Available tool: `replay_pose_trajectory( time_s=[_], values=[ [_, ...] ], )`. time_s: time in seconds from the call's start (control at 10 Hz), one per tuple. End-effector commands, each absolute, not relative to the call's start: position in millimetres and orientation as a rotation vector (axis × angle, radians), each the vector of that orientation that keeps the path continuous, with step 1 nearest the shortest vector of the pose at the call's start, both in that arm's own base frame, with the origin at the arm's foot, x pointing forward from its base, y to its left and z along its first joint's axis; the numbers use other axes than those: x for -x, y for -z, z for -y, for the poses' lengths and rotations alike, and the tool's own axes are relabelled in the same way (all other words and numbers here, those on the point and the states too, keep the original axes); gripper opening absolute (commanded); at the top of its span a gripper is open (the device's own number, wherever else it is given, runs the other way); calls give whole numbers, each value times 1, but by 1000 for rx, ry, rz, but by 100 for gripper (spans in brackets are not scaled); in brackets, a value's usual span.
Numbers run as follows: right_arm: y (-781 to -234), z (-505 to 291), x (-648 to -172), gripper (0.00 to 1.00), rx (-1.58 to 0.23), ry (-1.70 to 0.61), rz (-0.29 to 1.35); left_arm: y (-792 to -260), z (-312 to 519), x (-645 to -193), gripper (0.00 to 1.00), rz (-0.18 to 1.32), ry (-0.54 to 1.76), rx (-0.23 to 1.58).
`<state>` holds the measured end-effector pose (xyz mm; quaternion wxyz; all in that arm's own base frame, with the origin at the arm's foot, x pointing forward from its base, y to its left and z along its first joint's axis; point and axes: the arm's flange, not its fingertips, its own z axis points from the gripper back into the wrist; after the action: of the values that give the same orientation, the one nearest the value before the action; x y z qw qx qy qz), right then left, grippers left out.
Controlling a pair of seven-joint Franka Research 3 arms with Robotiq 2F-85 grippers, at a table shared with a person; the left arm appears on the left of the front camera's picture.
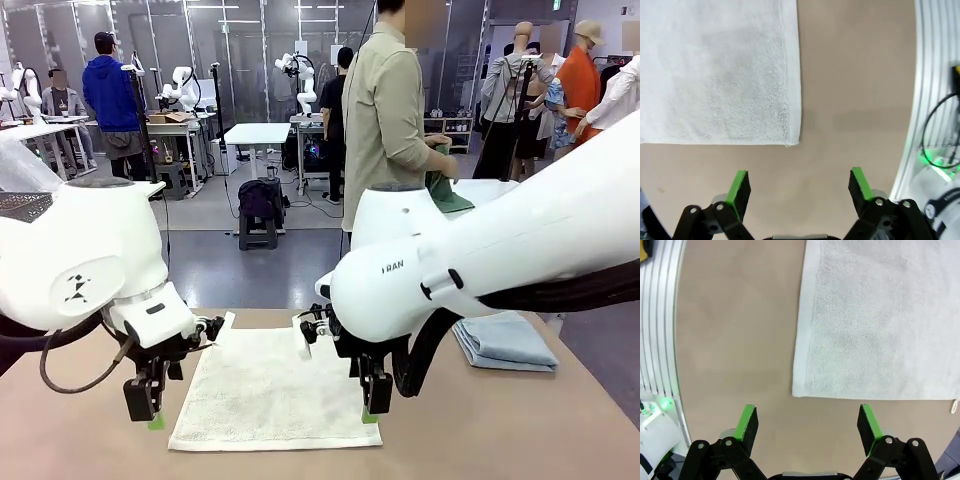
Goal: Fold the towels and place them in the basket.
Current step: When a person lays out a Towel with hook on the table, fold it in half twice.
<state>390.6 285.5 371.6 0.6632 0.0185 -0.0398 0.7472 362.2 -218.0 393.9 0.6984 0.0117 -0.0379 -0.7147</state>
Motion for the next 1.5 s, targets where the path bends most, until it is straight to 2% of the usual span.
replay_pose_trajectory(
  time_s=[0.0, 0.5, 1.4],
  values=[
    [-352, -285, -395, 100, -32, -1648, 109, -367, 215, -365, 100, 122, 1601, 3],
    [-322, -282, -402, 100, -31, -1613, 102, -318, 215, -373, 100, 123, 1608, 5],
    [-289, -287, -404, 100, 19, -1585, 70, -298, 217, -377, 100, 118, 1599, 0]
  ],
)
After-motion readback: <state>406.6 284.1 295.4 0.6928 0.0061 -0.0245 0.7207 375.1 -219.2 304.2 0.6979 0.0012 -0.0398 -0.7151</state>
